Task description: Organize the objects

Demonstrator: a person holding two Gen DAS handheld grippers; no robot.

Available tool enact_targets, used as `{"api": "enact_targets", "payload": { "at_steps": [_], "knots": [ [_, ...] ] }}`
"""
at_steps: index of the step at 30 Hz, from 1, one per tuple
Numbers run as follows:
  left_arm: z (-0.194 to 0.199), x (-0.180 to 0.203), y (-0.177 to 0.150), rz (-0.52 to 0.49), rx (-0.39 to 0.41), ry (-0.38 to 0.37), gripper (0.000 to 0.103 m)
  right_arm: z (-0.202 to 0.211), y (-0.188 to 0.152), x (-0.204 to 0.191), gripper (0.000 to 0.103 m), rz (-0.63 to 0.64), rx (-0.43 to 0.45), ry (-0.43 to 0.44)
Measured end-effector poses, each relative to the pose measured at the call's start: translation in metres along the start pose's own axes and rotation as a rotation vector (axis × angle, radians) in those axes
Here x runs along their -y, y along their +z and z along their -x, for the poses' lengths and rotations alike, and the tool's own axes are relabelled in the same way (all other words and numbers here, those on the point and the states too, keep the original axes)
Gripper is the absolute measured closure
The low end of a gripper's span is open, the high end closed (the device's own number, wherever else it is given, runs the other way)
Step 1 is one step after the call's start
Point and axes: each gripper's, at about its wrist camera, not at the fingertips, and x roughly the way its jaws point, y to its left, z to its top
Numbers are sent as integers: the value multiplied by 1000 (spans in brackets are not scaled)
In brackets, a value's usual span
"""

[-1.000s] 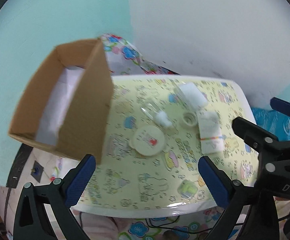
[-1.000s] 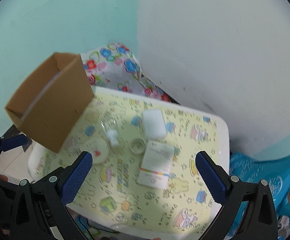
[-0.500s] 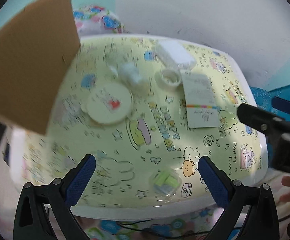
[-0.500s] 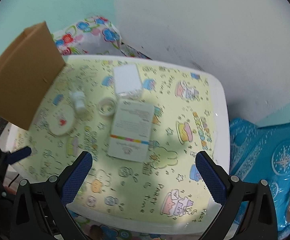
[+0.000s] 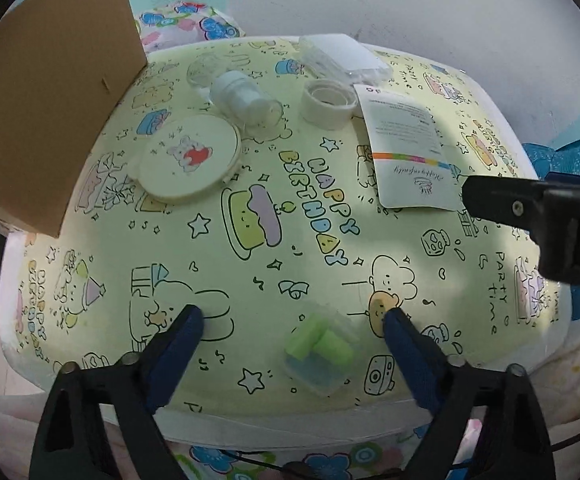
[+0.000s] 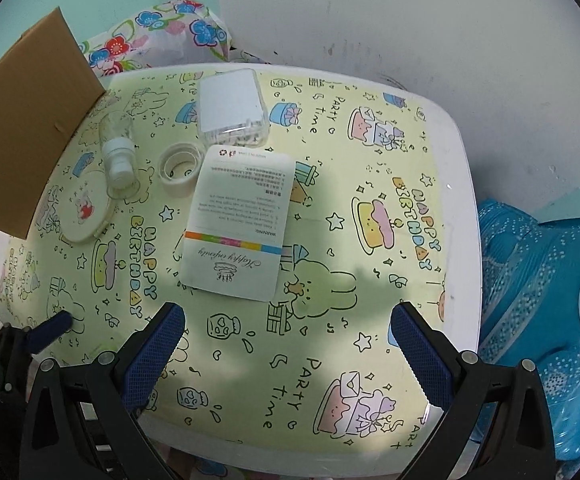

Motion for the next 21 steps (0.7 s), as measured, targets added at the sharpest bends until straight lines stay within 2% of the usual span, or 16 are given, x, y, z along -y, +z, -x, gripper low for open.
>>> {"api": "enact_targets", "payload": {
  "at_steps": [6,11,13,21],
  "knots": [
    [4,7,-7,-45,13,20,27,-1,0,1,0,-2,-7,1],
    [9,16,-11,-86,14,4,54,0,-2,-3,0,8,-15,2],
    [10,18,-12,-93,11,-1,60,0,-2,-5,0,12,-17,3],
    [11,12,-13,-70,-2,-20,62,3,-4,-7,0,15,-9,-4]
  ]
}}
